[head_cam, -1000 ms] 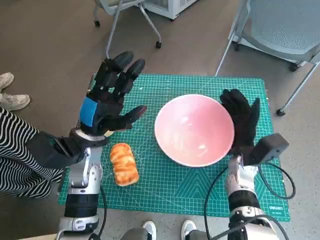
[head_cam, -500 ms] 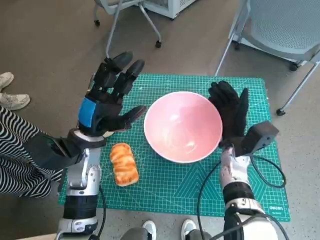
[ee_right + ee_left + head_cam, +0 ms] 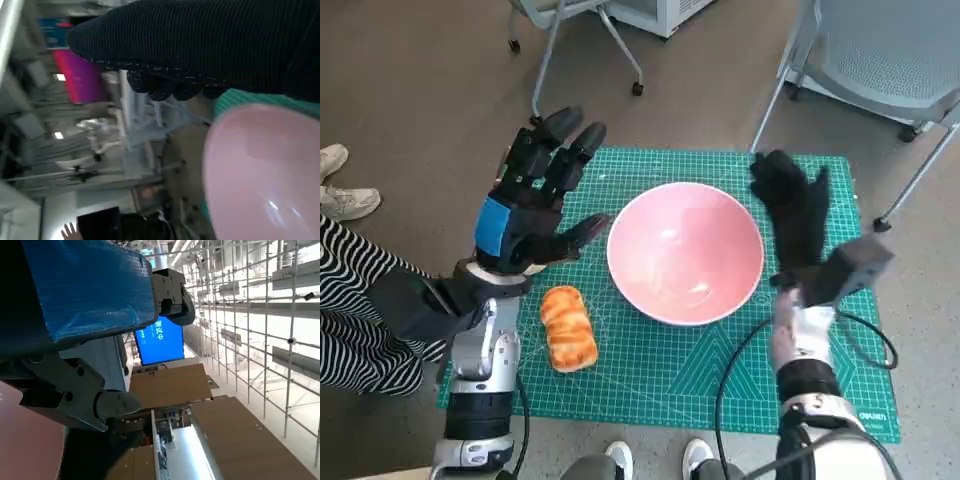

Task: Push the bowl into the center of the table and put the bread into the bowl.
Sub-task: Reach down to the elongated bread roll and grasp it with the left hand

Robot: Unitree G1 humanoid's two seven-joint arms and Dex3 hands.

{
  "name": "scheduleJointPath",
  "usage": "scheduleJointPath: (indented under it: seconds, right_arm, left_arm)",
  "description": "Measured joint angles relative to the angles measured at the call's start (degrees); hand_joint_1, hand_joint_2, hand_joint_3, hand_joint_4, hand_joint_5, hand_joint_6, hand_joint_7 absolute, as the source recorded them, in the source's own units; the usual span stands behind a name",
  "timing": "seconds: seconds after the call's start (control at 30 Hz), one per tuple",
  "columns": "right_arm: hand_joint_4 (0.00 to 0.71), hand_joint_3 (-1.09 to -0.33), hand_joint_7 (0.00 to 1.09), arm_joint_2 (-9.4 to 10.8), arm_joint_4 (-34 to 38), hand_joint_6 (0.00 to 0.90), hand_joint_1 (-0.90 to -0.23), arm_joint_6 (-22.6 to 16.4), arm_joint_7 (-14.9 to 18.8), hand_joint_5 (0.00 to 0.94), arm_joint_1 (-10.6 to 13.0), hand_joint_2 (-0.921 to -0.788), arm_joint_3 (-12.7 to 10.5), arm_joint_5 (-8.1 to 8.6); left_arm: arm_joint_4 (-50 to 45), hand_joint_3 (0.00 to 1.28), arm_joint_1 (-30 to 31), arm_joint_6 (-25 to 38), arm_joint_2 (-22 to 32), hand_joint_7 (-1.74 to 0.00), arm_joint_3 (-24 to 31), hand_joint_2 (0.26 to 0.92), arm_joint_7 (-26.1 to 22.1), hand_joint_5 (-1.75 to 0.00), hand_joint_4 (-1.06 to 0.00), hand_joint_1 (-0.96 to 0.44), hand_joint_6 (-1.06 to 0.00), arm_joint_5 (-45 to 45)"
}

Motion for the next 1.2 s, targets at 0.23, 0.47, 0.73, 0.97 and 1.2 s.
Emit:
scheduleJointPath:
  seconds: [0.23,0.47,0.73,0.97,1.2]
  right_arm:
    - [0.179,-0.768,0.44,-0.4,-13.9,0.116,-0.685,-1.7,-0.1,0.008,4.2,-0.921,2.7,-2.08]
    - [0.186,-0.753,0.48,-0.8,-26.2,0.098,-0.687,-1.0,1.7,0.007,8.1,-0.921,6.1,-2.12]
    - [0.198,-0.758,0.55,-2.4,-37.1,0.067,-0.678,2.1,2.8,0.009,11.2,-0.921,9.5,-3.49]
    - [0.216,-0.753,0.6,-4.0,-40.5,0.051,-0.671,3.9,2.8,0.013,12.5,-0.921,9.8,-4.16]
    - [0.222,-0.748,0.61,-4.3,-42.0,0.066,-0.675,6.0,1.8,0.014,13.4,-0.921,9.4,-4.22]
  left_arm:
    - [-0.8,0.41,-0.1,0.5,0.5,-0.63,0.1,0.804,-0.1,-0.19,-0.16,-0.13,0.0,-0.3]
    - [-1.4,0.41,-0.6,0.6,1.0,-0.64,0.1,0.802,-1.1,-0.19,-0.16,-0.14,0.0,-0.7]
    - [-1.0,0.4,-1.9,-1.0,4.0,-0.67,0.0,0.785,-4.8,-0.2,-0.17,-0.14,0.0,-0.3]
    - [1.9,0.38,-3.6,-7.4,11.8,-0.76,-0.1,0.735,-12.3,-0.24,-0.22,-0.16,0.0,2.9]
    - [5.8,0.3,-4.8,-13.7,21.9,-0.73,-1.0,0.693,-22.5,-0.22,-0.29,-0.12,-0.1,5.2]
